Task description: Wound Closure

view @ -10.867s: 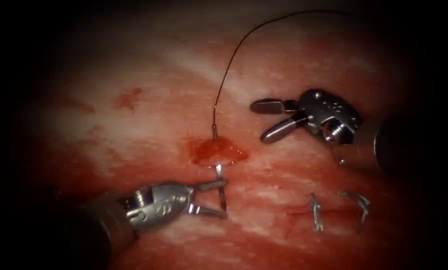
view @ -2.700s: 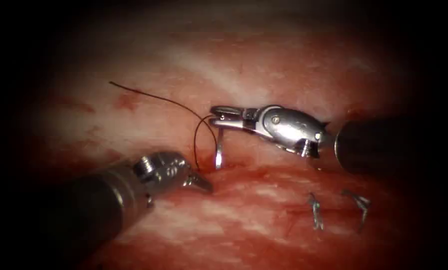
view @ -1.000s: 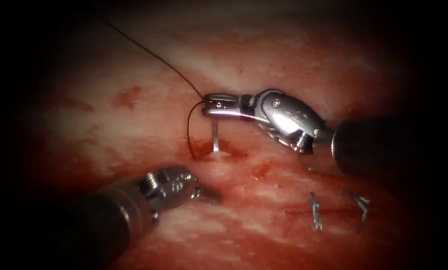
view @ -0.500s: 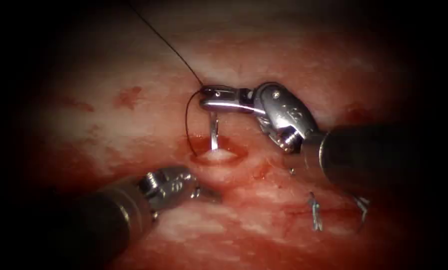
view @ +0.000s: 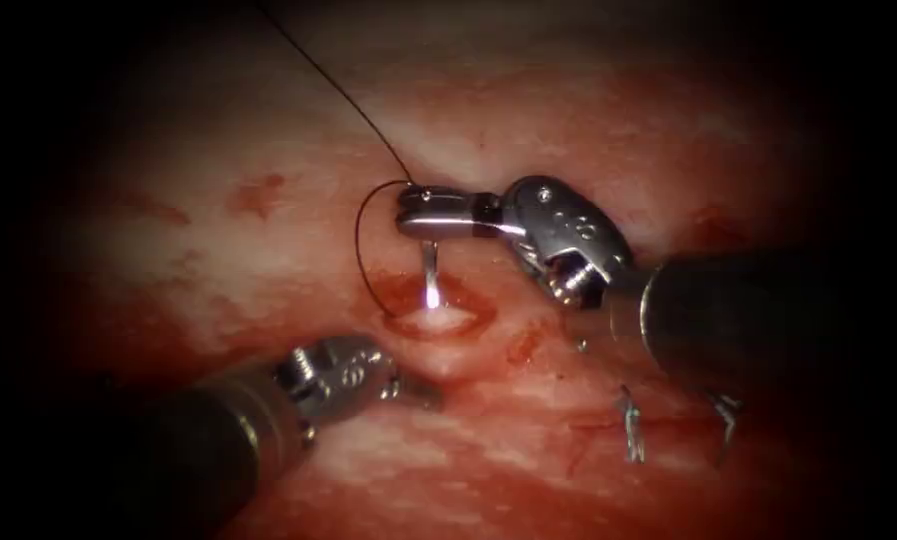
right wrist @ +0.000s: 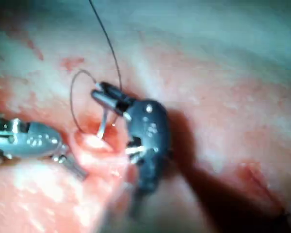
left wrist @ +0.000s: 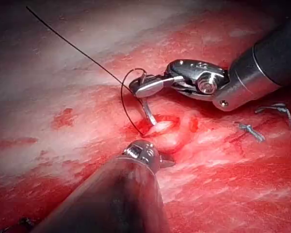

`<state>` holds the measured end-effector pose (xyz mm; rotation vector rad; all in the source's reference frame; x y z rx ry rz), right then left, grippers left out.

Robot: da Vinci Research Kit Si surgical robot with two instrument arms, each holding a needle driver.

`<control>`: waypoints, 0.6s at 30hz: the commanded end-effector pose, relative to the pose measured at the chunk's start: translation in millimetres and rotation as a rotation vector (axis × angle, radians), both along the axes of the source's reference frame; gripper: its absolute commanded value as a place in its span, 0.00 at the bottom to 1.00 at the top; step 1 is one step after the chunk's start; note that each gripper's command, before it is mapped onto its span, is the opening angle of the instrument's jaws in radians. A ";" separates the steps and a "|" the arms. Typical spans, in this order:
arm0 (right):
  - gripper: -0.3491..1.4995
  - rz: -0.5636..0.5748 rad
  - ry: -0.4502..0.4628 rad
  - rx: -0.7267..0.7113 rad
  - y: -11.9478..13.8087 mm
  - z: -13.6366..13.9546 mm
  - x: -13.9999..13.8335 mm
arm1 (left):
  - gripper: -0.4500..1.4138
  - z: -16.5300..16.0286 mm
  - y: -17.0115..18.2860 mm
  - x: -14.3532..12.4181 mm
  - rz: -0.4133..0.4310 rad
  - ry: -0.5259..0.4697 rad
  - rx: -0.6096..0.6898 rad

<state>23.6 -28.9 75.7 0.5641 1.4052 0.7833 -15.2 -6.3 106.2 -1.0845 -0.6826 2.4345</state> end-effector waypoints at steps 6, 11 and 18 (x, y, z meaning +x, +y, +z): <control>0.00 0.024 0.021 0.096 0.4 0.4 0.7 | 0.00 0.7 -0.3 -0.6 0.000 0.000 -0.001; 0.00 0.035 0.037 0.198 0.0 0.4 0.8 | 0.00 0.8 -0.2 -0.5 0.000 0.000 0.000; 0.00 0.024 0.034 0.358 -1.2 0.3 0.9 | 0.00 0.8 -0.1 -0.4 0.001 0.000 0.000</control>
